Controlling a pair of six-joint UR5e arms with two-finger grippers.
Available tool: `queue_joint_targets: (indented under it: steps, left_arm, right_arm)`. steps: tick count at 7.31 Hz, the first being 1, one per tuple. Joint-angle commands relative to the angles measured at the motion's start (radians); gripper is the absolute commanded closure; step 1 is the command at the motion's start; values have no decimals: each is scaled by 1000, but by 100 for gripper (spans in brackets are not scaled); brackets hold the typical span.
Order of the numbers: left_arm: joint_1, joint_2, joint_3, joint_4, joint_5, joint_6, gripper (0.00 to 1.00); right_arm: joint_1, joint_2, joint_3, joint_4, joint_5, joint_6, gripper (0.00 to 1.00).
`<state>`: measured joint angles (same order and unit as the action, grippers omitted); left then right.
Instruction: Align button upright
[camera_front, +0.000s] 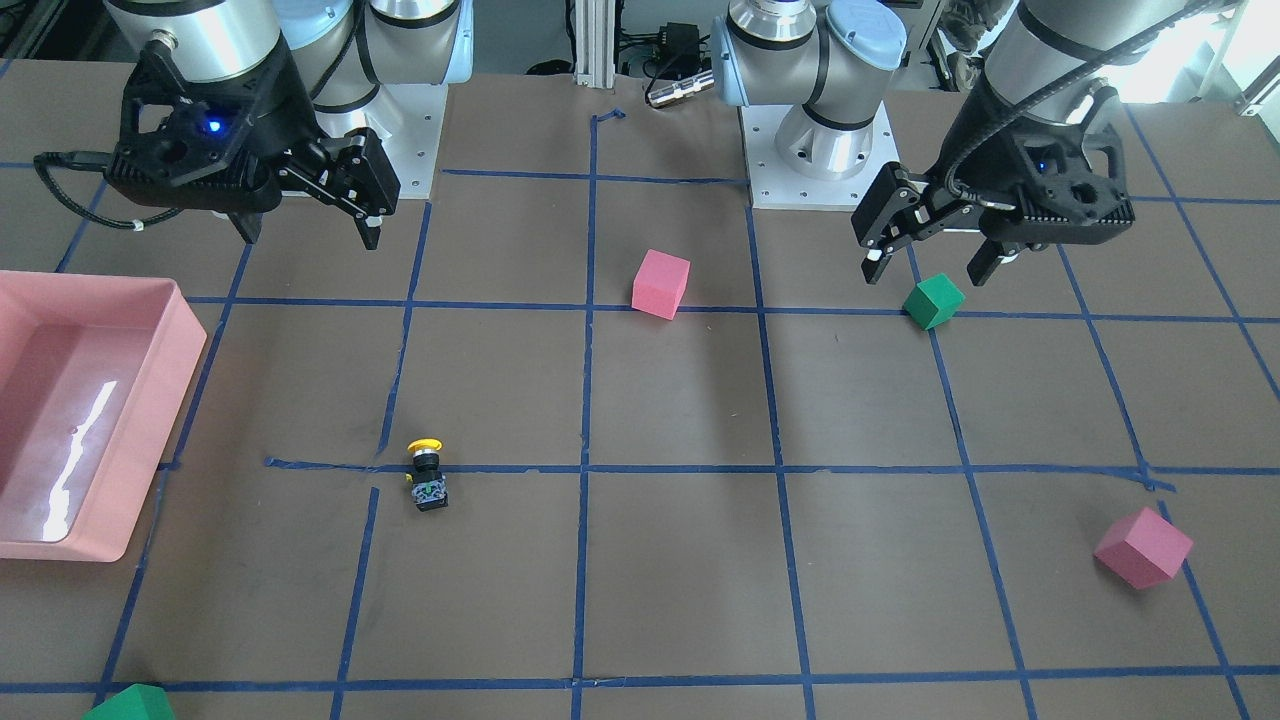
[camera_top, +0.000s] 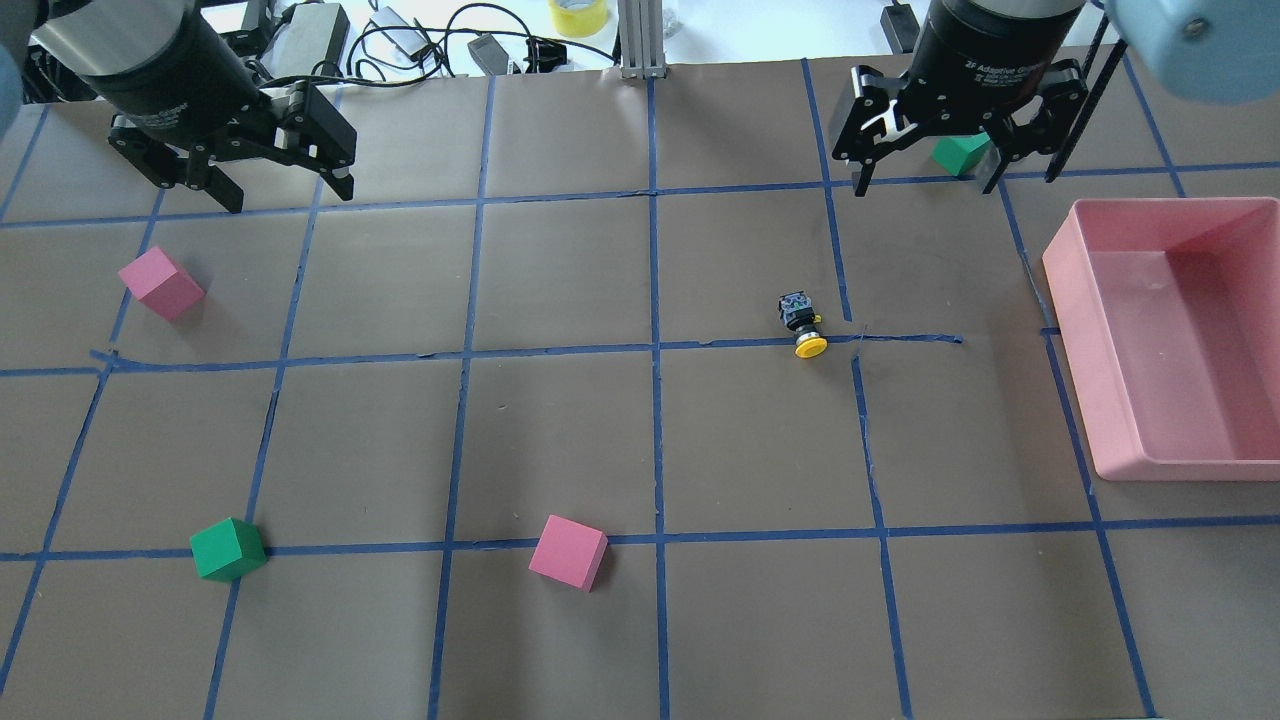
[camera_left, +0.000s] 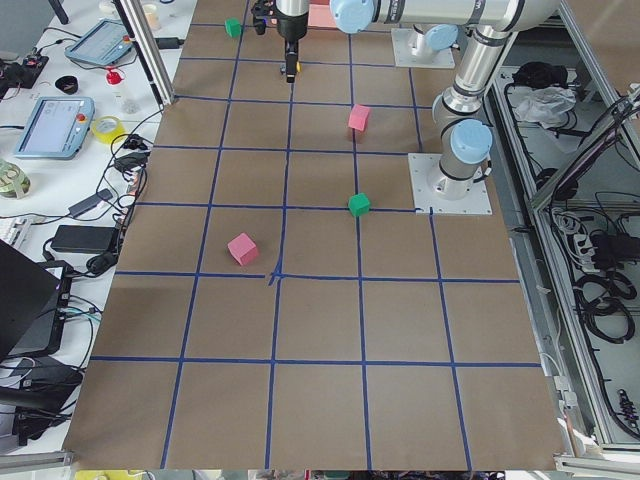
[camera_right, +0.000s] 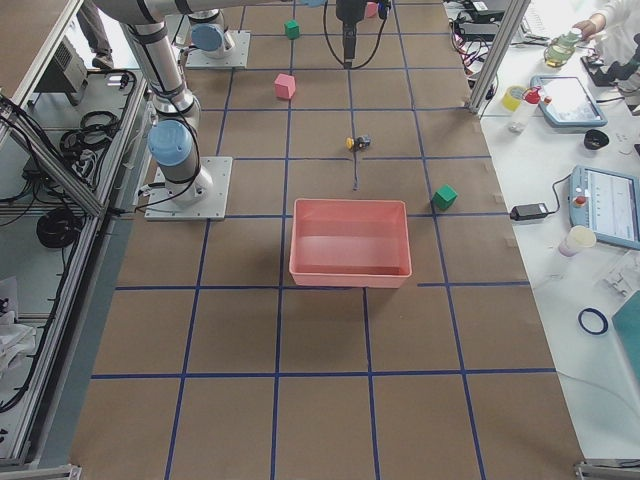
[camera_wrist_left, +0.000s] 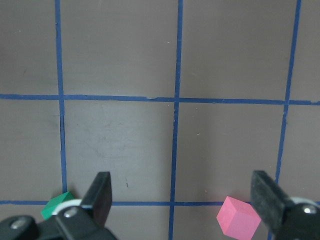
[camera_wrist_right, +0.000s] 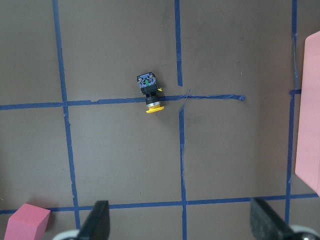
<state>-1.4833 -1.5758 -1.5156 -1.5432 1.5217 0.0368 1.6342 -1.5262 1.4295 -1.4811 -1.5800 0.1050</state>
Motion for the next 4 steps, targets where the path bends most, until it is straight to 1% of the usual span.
queue_joint_targets:
  steps: [1,4]
  left_arm:
    - [0,0,-2,0,0,0,0]
    - [0,0,0,0,0,0,0]
  right_arm:
    - [0,1,0,1,12,1,0]
    - [1,1,3,-1,21,1,0]
